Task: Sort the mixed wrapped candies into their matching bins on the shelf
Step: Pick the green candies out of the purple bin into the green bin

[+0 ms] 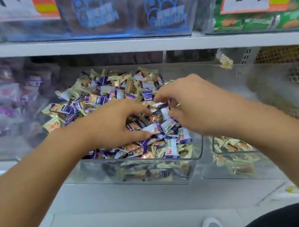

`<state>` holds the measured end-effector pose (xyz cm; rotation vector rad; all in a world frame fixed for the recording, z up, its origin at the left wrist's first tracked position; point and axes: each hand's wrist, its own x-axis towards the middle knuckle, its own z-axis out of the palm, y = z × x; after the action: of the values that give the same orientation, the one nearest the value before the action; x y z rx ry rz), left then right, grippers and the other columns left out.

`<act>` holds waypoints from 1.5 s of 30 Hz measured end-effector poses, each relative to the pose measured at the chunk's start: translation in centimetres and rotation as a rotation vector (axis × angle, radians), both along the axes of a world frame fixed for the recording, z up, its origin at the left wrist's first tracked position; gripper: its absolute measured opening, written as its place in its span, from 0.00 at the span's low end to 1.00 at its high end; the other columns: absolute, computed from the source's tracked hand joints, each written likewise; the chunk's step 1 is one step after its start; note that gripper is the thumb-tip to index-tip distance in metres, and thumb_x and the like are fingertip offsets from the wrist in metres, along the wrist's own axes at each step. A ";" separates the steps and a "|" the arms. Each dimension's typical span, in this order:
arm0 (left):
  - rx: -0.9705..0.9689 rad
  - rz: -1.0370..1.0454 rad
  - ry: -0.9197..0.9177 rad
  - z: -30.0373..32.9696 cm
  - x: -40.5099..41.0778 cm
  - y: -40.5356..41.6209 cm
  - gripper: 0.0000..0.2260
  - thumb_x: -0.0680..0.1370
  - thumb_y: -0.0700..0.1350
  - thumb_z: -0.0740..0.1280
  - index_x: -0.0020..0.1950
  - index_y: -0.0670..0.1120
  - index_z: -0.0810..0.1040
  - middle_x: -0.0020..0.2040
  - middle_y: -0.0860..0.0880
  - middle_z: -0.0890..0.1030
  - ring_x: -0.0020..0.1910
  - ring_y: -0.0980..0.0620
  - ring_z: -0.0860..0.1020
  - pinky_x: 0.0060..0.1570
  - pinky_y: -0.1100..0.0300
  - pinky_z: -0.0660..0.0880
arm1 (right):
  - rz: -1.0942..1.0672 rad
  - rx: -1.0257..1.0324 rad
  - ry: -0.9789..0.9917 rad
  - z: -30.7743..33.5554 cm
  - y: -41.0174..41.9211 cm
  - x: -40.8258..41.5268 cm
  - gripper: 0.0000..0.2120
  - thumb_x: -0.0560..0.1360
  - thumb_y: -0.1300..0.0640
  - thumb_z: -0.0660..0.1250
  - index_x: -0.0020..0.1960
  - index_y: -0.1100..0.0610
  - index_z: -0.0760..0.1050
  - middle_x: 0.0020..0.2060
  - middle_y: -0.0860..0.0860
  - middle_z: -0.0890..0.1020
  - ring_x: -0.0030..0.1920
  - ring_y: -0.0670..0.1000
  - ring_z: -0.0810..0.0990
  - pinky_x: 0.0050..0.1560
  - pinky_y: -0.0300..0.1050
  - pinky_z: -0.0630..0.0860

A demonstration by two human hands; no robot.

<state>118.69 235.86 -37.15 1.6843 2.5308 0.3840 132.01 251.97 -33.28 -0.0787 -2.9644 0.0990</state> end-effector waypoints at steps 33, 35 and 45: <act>0.779 0.359 -0.497 0.9 -2.6 -0.9 0.08 0.76 0.42 0.67 0.39 0.49 0.72 0.50 0.54 0.85 0.50 0.53 0.83 0.53 0.42 0.79 | -0.166 -0.415 0.125 -0.6 2.3 -8.2 0.11 0.80 0.61 0.58 0.52 0.56 0.79 0.40 0.51 0.78 0.35 0.49 0.78 0.34 0.42 0.76; 0.779 0.388 -0.461 1.6 -2.5 -0.4 0.07 0.76 0.41 0.66 0.38 0.48 0.71 0.48 0.49 0.85 0.44 0.52 0.82 0.50 0.41 0.80 | -0.153 -0.266 0.127 -0.7 2.0 -9.0 0.07 0.79 0.57 0.64 0.50 0.55 0.81 0.40 0.50 0.79 0.36 0.50 0.74 0.37 0.41 0.68; 0.676 0.427 -0.559 1.0 -3.5 1.5 0.06 0.79 0.39 0.61 0.42 0.45 0.68 0.39 0.45 0.84 0.40 0.46 0.84 0.40 0.49 0.83 | -0.177 -0.014 -0.039 -1.1 2.8 -9.6 0.14 0.74 0.53 0.73 0.59 0.47 0.80 0.53 0.50 0.81 0.51 0.56 0.79 0.53 0.50 0.78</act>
<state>115.21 237.37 -36.12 0.8966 2.4049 1.6253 122.44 254.81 -34.35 -0.3472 -2.9791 0.0956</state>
